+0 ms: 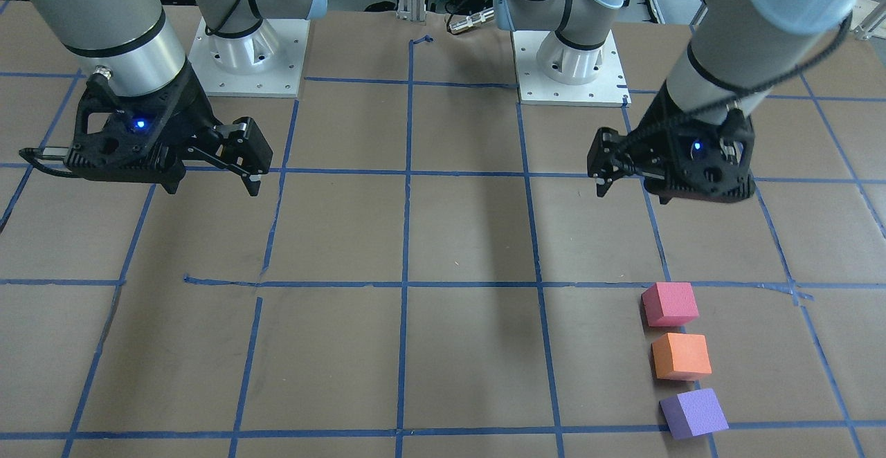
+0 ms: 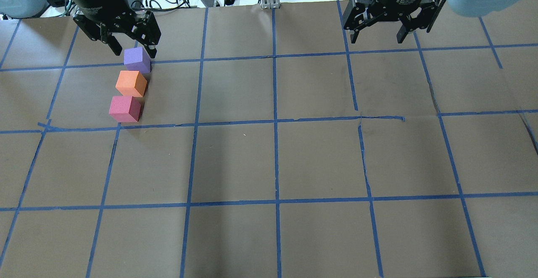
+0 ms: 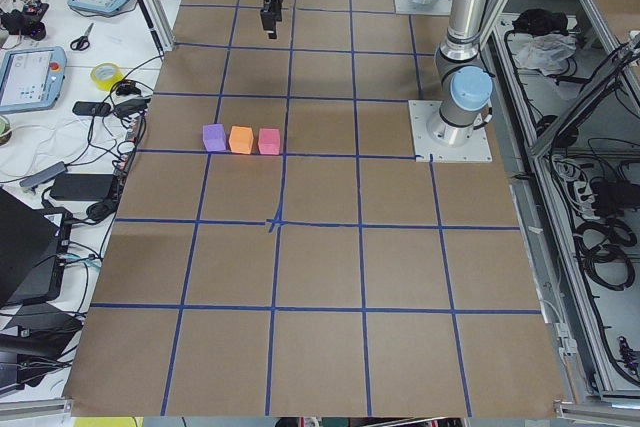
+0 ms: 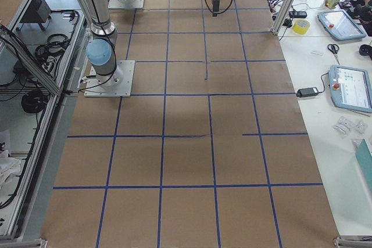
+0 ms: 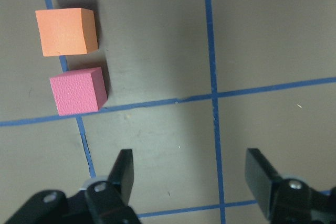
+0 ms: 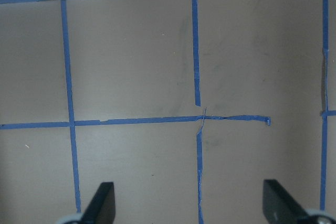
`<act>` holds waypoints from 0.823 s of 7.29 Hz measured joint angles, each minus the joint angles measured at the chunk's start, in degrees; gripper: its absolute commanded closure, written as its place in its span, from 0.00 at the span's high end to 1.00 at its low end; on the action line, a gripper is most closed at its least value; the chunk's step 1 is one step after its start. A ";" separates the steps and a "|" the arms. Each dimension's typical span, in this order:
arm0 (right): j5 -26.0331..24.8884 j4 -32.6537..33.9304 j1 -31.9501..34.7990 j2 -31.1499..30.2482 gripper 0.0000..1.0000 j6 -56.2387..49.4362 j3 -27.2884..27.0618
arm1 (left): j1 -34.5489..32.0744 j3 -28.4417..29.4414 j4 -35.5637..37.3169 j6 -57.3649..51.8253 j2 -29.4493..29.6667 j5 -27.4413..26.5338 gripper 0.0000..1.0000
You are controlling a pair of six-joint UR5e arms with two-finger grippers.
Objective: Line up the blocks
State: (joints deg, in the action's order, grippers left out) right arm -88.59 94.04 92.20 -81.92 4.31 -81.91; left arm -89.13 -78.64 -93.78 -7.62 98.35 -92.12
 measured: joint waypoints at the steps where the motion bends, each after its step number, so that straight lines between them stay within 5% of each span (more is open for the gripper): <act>1: 0.00 0.00 0.00 0.00 1.00 0.00 0.00 | -1.68 -0.41 -0.79 2.67 -1.66 0.24 0.77; 6: 0.02 0.00 0.00 0.00 1.00 0.00 0.00 | -4.23 -1.67 0.61 5.76 -3.52 1.21 0.84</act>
State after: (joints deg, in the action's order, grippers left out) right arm -88.58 94.04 92.20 -81.91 4.31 -81.91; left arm -93.36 -80.31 -93.17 -1.87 94.83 -90.91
